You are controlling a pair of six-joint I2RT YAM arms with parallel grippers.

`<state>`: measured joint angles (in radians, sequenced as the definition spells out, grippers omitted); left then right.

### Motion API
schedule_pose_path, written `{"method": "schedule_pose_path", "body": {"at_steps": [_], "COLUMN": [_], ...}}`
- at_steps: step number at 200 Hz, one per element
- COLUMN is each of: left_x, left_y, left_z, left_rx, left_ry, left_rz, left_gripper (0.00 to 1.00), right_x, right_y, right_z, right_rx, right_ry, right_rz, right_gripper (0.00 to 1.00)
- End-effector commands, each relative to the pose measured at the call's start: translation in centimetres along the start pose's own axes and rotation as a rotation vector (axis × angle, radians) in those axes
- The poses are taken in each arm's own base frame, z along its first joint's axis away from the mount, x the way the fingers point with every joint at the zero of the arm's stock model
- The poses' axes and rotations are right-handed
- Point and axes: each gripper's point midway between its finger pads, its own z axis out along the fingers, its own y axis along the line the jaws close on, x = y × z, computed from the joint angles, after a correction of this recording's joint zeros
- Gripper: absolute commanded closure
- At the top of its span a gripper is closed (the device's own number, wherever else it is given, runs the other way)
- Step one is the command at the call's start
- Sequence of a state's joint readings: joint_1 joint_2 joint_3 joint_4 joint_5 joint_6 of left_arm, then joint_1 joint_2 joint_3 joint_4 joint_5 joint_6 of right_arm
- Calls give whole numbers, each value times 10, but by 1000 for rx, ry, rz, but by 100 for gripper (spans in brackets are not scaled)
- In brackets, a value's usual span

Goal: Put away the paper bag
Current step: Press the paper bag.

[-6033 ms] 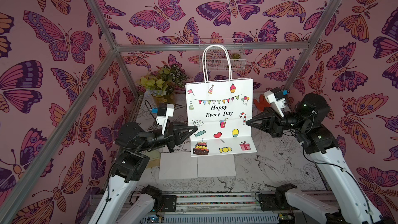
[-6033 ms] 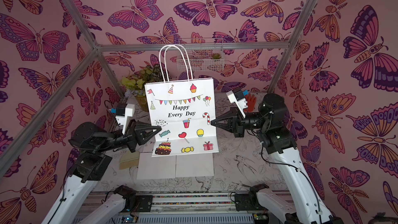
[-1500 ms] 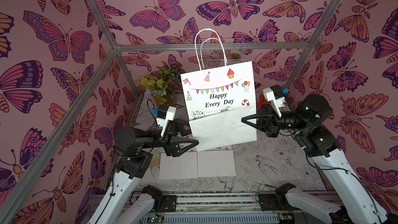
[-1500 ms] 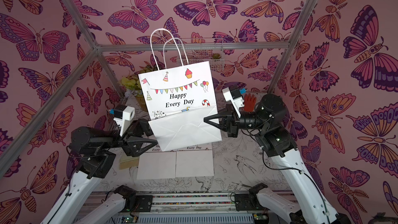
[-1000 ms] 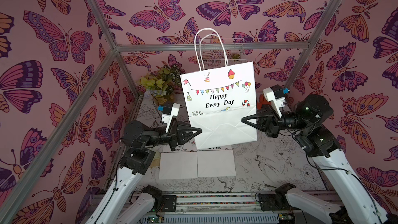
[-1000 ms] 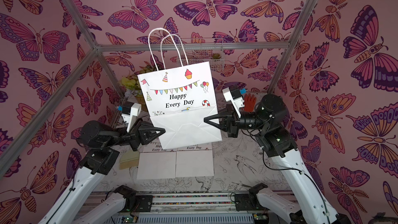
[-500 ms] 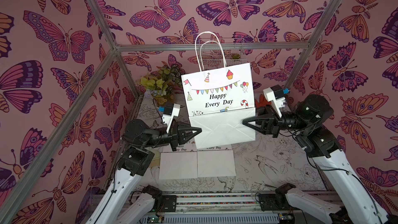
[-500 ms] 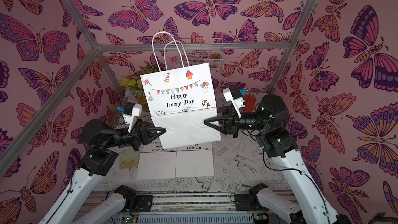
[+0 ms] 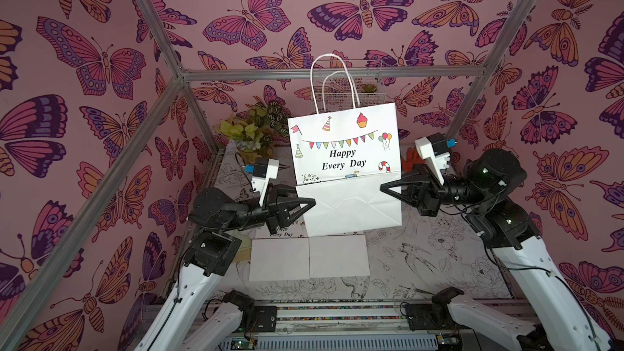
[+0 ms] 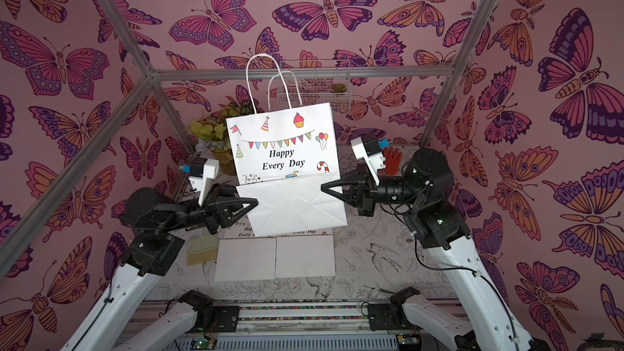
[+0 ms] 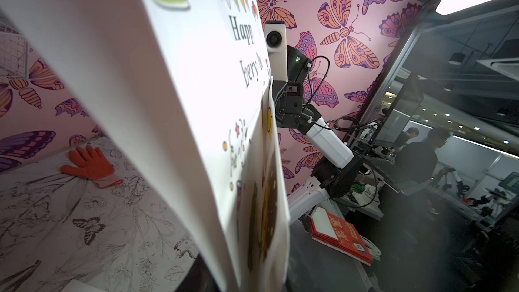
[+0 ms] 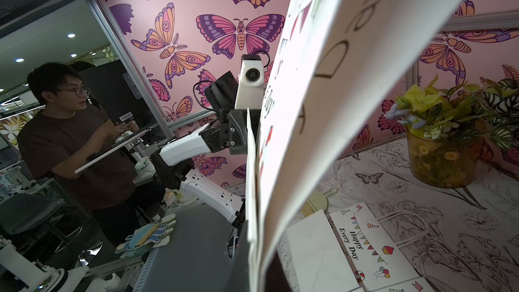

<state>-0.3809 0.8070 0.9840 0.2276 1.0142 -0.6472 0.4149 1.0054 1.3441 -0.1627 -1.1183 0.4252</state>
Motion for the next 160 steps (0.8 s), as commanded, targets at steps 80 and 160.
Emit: {"method": "schedule_pose_path", "body": {"at_steps": [80, 160], "left_x": [-10, 2], "left_y": [-3, 7], "left_z": [0, 3], "left_rx": [8, -5], "left_ry": [-52, 3], "left_rz": [40, 20], "left_gripper": [100, 100], "right_x": [-9, -23], "right_y": [8, 8], "right_z": [-2, -5], "right_rx": [-2, 33], "right_ry": [-15, -84], "right_rz": [-37, -53], "right_gripper": [75, 72]}}
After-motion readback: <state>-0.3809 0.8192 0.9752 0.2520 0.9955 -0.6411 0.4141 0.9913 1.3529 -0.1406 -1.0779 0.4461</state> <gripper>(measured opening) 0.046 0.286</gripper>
